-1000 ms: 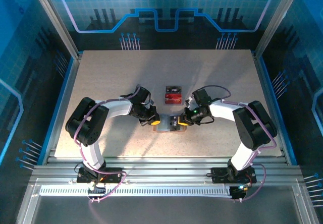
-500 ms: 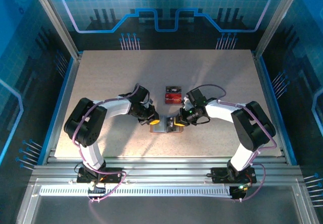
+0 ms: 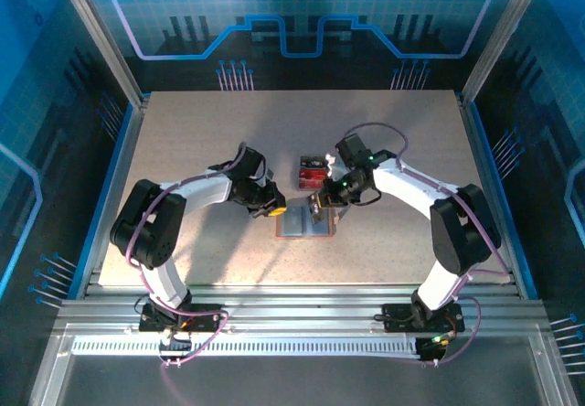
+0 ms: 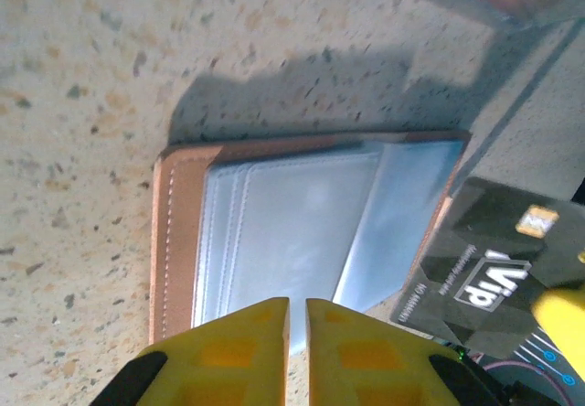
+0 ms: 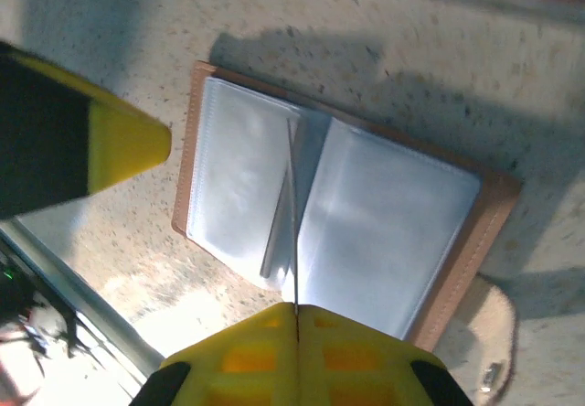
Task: Take the credit cards out of the card holder
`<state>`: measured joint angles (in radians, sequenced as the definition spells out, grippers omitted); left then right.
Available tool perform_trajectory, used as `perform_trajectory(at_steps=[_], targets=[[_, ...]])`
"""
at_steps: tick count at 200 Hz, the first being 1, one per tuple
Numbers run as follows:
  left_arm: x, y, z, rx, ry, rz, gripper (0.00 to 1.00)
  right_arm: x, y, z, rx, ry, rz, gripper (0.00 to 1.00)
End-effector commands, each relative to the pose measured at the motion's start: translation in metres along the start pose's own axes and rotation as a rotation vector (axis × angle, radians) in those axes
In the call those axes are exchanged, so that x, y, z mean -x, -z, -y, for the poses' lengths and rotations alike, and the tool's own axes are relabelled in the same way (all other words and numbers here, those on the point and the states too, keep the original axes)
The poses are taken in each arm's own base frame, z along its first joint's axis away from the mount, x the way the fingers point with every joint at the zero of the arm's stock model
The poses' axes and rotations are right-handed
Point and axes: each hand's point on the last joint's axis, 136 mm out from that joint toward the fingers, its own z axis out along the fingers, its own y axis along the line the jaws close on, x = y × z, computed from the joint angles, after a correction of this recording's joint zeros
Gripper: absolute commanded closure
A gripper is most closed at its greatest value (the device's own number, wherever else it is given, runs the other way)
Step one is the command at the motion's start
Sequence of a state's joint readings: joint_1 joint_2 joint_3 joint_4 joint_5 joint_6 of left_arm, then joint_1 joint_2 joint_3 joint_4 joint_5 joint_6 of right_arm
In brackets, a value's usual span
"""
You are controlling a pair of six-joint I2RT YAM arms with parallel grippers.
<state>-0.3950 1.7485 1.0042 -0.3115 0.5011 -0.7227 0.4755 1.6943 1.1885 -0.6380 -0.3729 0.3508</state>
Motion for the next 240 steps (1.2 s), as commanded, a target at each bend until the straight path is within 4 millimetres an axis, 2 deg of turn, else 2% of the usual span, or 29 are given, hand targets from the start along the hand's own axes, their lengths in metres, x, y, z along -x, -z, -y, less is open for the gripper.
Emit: perform_trajectory(at_steps=[1,32,45,82,121,132,154,183,240], targets=[[0.013,0.023,0.011,0.002,-0.052,0.073,0.86,-0.006,0.019,0.005,-0.058,0.222,-0.066,1.00],[0.029,0.051,0.019,0.043,-0.145,0.204,0.83,0.007,0.032,0.016,-0.152,0.398,-0.098,1.00],[0.034,0.065,0.026,0.053,-0.210,0.263,0.85,0.013,0.036,0.018,-0.180,0.466,-0.115,1.00],[0.038,0.109,0.039,0.075,-0.372,0.434,0.84,0.026,0.047,0.010,-0.184,0.743,-0.128,1.00],[0.044,0.157,0.030,0.178,-0.438,0.599,0.88,0.044,0.053,0.009,-0.224,0.922,-0.158,1.00],[0.045,0.168,0.027,0.183,-0.437,0.629,0.85,0.050,0.052,0.012,-0.251,0.941,-0.184,1.00],[0.044,0.187,0.024,0.157,-0.437,0.682,0.69,0.063,0.052,0.016,-0.287,0.972,-0.222,1.00],[0.041,0.201,0.030,0.093,-0.469,0.706,0.59,0.078,0.047,0.014,-0.293,1.050,-0.243,1.00],[0.036,0.198,0.042,-0.005,-0.543,0.650,0.52,0.108,0.042,0.014,-0.322,1.126,-0.276,1.00]])
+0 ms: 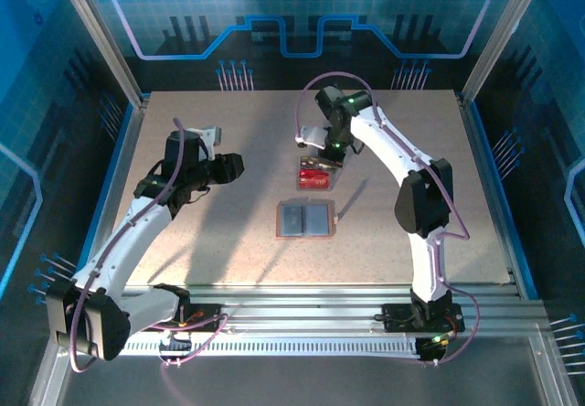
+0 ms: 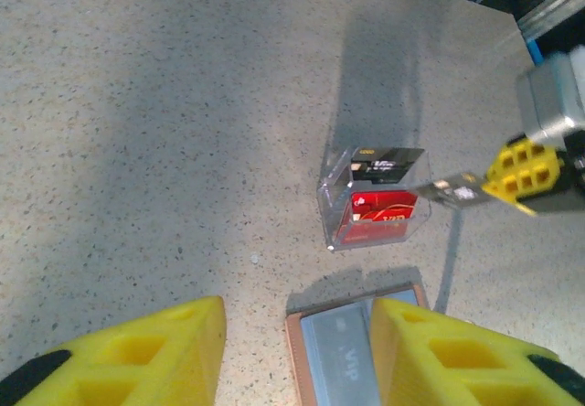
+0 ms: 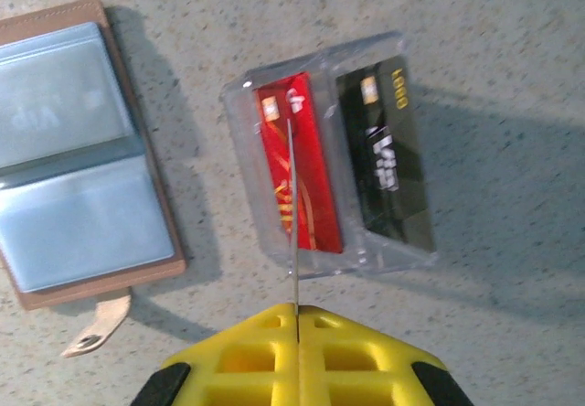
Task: Take the credit cards out of the card holder
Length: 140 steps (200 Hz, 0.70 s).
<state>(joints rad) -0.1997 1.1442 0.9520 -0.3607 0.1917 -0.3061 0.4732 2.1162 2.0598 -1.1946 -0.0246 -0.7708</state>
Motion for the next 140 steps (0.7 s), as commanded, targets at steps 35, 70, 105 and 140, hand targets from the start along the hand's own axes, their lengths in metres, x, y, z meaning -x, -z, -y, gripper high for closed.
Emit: perform_trajectory(at_steps=[35,70,105,140], targets=[[0.001,-0.002,0.006,-0.061,-0.027,0.010,0.53,0.005,-0.006,0.009,0.021,0.105,-0.077,1.00],[0.001,-0.003,0.000,-0.035,0.003,0.022,0.54,0.013,-0.008,0.016,0.008,0.137,-0.074,1.00],[0.000,-0.007,-0.002,-0.040,0.024,0.016,0.55,0.018,-0.022,0.019,0.012,0.168,-0.082,1.00],[0.001,-0.006,-0.002,-0.038,0.041,0.019,0.56,0.019,-0.034,0.020,0.014,0.186,-0.095,1.00]])
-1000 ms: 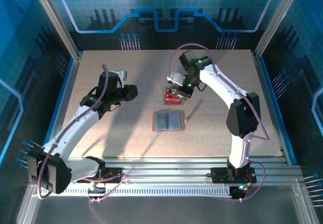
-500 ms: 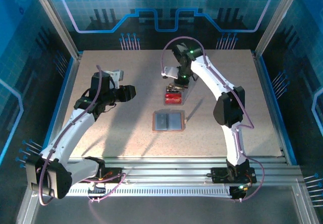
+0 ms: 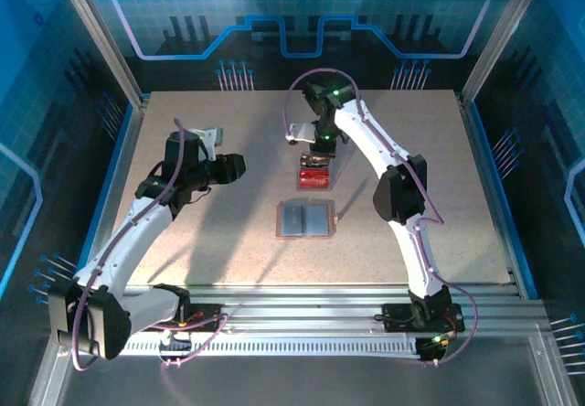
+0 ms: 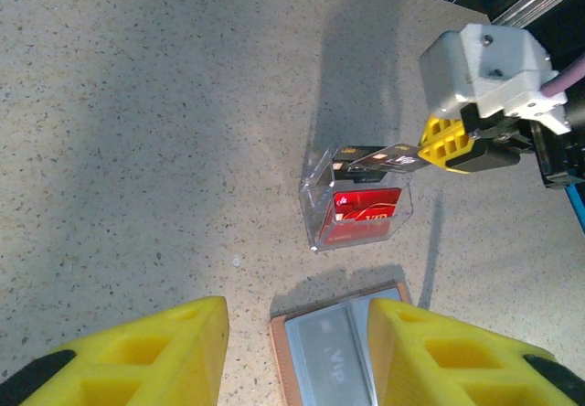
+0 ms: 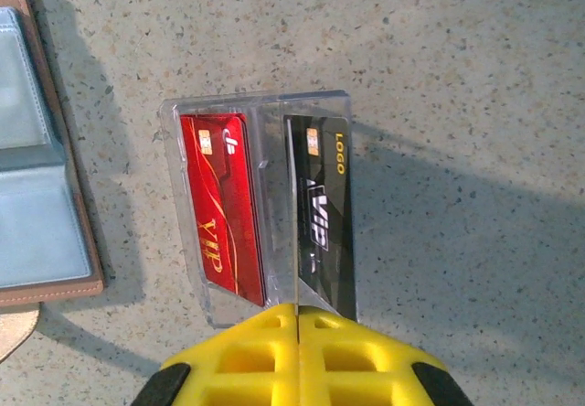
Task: Take the credit cards out of the card holder
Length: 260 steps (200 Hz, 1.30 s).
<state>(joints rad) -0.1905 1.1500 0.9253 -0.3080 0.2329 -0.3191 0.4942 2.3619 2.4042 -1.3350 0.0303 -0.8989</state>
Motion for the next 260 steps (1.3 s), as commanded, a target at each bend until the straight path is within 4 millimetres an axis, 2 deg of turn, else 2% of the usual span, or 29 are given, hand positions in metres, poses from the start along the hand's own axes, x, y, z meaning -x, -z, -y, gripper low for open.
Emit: perform_trajectory(at_steps=[1,71,102,121,143,155,209,217,219,225,260], targets=[[0.002,-0.001,-0.004,0.001,0.029,0.013,0.56,0.002,-0.007,-0.003,0.012,0.042,-0.028,1.00],[-0.003,0.000,-0.007,0.009,0.053,0.007,0.56,0.000,-0.023,-0.008,0.040,0.037,-0.053,1.00],[-0.004,0.001,-0.008,0.014,0.063,0.016,0.56,0.002,-0.025,-0.009,0.042,0.034,-0.052,0.97],[-0.005,0.000,-0.008,0.012,0.066,0.016,0.56,0.005,-0.023,-0.010,0.039,0.027,-0.042,0.94],[-0.005,0.000,-0.007,0.002,0.072,0.012,0.57,0.006,-0.019,-0.004,0.006,0.008,-0.041,0.79],[-0.005,0.000,-0.006,0.000,0.071,0.011,0.58,0.007,-0.016,-0.004,0.003,-0.001,-0.028,0.75],[-0.008,-0.008,-0.002,-0.031,0.085,-0.027,0.58,0.012,-0.001,-0.009,-0.018,-0.042,-0.001,0.73],[-0.009,-0.011,0.000,-0.041,0.093,-0.037,0.58,0.013,-0.005,-0.012,-0.013,-0.045,-0.002,0.73],[-0.009,-0.011,0.000,-0.042,0.096,-0.038,0.58,0.014,0.003,-0.011,-0.026,-0.046,0.009,0.73],[-0.010,-0.014,-0.001,-0.047,0.104,-0.045,0.58,0.016,0.005,-0.013,-0.031,-0.048,0.019,0.72],[-0.014,-0.021,0.002,-0.076,0.141,-0.056,0.58,0.021,0.005,-0.022,-0.033,-0.054,0.041,0.71]])
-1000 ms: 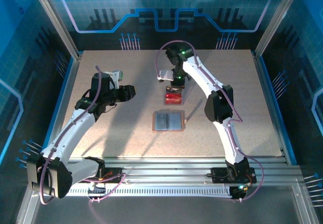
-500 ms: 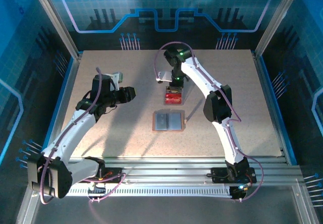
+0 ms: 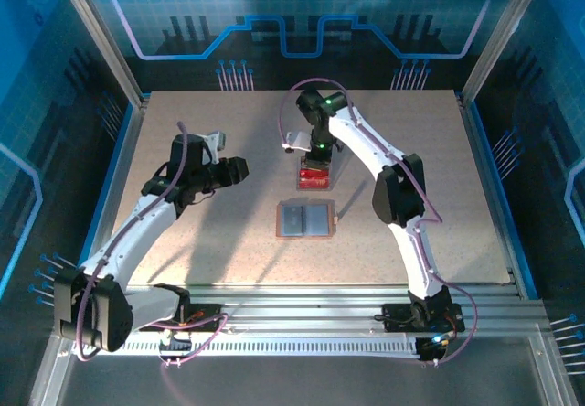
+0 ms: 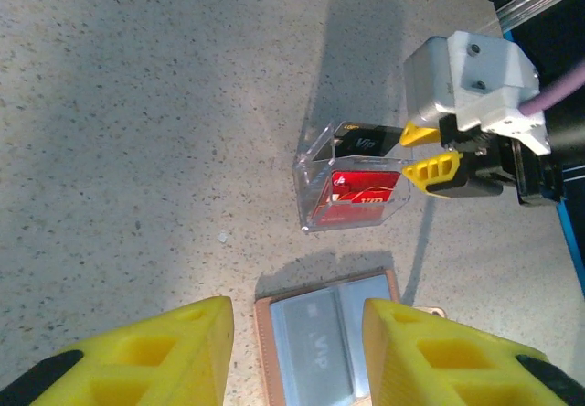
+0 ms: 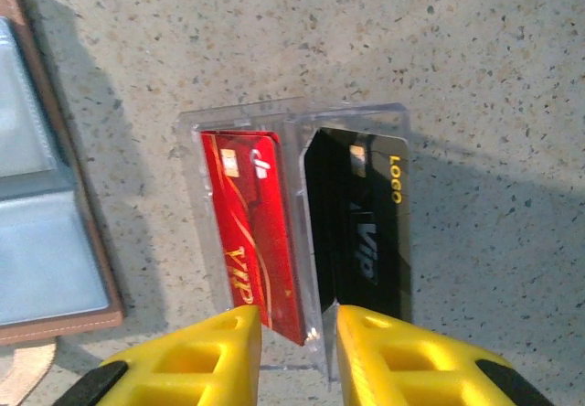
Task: Take the credit cards out of the card holder
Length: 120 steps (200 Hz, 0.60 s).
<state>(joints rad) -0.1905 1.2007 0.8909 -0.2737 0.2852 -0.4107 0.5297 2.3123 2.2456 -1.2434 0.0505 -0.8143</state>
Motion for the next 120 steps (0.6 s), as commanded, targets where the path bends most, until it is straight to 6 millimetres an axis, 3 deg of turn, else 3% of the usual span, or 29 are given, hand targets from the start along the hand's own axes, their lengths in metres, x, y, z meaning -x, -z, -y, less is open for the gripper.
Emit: perform_trajectory(at_steps=[1,48,120], targets=[[0.003,-0.004,0.006,-0.052,0.031,0.007,0.58,0.016,0.024,-0.006,-0.039,-0.004,0.065,0.71],[0.004,-0.010,0.007,-0.063,0.046,0.008,0.59,0.016,0.027,-0.011,-0.055,-0.025,0.068,0.66],[0.008,-0.019,0.014,-0.091,0.056,-0.008,0.59,0.012,0.024,-0.002,-0.116,-0.050,0.070,0.54]])
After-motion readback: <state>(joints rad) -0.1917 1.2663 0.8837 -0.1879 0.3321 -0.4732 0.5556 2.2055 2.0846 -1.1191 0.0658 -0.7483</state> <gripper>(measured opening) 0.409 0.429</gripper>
